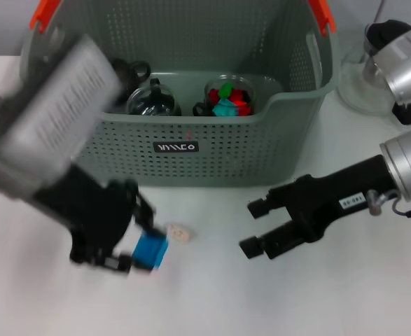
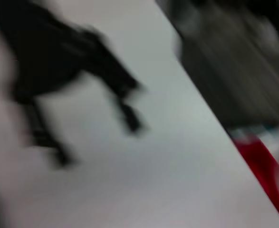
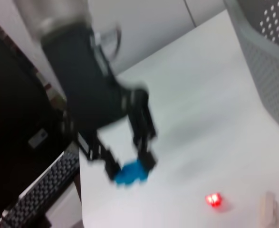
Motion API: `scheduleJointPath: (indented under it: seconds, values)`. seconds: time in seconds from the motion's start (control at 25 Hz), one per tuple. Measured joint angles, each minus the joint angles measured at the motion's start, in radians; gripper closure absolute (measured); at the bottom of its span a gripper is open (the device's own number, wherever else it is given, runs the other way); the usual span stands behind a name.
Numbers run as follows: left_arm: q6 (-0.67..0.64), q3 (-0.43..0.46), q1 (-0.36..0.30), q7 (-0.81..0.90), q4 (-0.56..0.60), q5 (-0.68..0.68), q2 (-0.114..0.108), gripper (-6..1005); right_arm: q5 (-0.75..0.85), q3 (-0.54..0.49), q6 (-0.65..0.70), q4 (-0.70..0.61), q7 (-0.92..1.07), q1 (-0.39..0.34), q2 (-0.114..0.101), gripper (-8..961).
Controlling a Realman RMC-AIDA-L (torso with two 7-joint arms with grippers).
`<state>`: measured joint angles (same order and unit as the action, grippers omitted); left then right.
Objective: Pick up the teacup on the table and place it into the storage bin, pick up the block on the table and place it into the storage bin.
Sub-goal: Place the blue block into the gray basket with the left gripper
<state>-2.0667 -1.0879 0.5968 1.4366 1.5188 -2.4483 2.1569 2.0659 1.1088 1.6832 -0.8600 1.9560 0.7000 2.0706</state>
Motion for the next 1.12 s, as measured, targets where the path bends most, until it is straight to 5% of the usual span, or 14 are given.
scheduleJointPath:
  seconds: [0.08,0.12,0.36,0.48,0.84,1.12]
  values:
    - [-0.001,0.040,0.002,0.022,0.000,0.036,-0.006,604,0.031,0.000,0.009,-0.001,-0.001,-0.003,-0.002,6]
    - [0.005,0.142,0.010,0.104,-0.002,0.147,-0.030,603,0.046,0.000,0.011,-0.001,-0.004,-0.003,-0.003,6]
    - [0.111,0.284,0.086,0.280,-0.015,0.227,-0.021,603,0.108,0.001,0.024,0.002,-0.049,0.009,-0.003,6]
    - [0.239,0.275,0.153,0.416,-0.067,0.222,-0.029,603,0.124,0.005,0.036,-0.002,-0.055,0.020,-0.005,6]
    - [0.587,0.188,0.318,0.704,-0.350,0.117,-0.112,603,0.190,0.015,0.066,-0.009,-0.055,0.053,0.008,6]
    - [0.758,0.102,0.342,0.809,-0.437,-0.024,-0.092,602,0.199,0.019,0.062,-0.004,-0.056,0.070,0.015,6]
